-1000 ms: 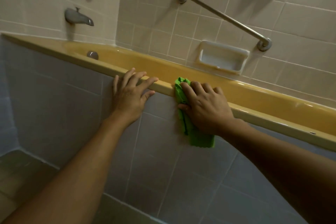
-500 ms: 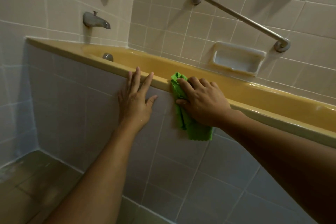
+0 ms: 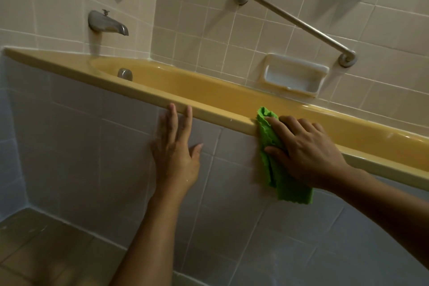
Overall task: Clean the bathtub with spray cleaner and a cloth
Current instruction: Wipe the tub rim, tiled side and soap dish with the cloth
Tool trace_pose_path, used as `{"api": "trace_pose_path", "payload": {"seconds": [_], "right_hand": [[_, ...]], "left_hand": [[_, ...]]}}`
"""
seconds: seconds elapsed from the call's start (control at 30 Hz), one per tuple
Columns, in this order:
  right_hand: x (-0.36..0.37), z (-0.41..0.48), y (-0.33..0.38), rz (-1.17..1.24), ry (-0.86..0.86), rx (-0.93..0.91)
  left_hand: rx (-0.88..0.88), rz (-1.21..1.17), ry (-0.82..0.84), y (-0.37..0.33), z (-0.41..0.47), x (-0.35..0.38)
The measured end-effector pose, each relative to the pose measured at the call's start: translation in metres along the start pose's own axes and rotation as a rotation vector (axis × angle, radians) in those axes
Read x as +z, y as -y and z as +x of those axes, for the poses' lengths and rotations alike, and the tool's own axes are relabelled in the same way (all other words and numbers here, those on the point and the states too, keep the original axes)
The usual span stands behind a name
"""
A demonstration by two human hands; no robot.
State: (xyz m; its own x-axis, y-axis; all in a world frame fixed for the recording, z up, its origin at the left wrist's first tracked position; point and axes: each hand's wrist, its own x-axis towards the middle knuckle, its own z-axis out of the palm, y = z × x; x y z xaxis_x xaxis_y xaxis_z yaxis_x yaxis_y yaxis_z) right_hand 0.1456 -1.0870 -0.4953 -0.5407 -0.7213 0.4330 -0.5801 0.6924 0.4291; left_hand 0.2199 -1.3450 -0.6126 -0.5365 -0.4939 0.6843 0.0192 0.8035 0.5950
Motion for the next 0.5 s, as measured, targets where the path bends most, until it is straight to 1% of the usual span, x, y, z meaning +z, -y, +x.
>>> {"api": "trace_pose_path", "payload": {"seconds": [0.1,0.2,0.37,0.5], "right_hand": [[-0.003,-0.001,-0.005,0.022,0.043,-0.025],[-0.004,0.004,-0.004,-0.011,0.073,-0.055],[-0.006,0.038,0.029,-0.039,0.044,-0.134],[-0.007,0.075,0.066,-0.061,-0.023,-0.224]], "left_hand": [[0.012,0.07,0.056,0.017,-0.004,-0.01],[0.011,0.108,0.104,0.035,-0.006,-0.018],[0.014,0.148,0.115,0.047,-0.002,-0.024],[-0.019,0.172,0.103,0.059,-0.002,-0.027]]}}
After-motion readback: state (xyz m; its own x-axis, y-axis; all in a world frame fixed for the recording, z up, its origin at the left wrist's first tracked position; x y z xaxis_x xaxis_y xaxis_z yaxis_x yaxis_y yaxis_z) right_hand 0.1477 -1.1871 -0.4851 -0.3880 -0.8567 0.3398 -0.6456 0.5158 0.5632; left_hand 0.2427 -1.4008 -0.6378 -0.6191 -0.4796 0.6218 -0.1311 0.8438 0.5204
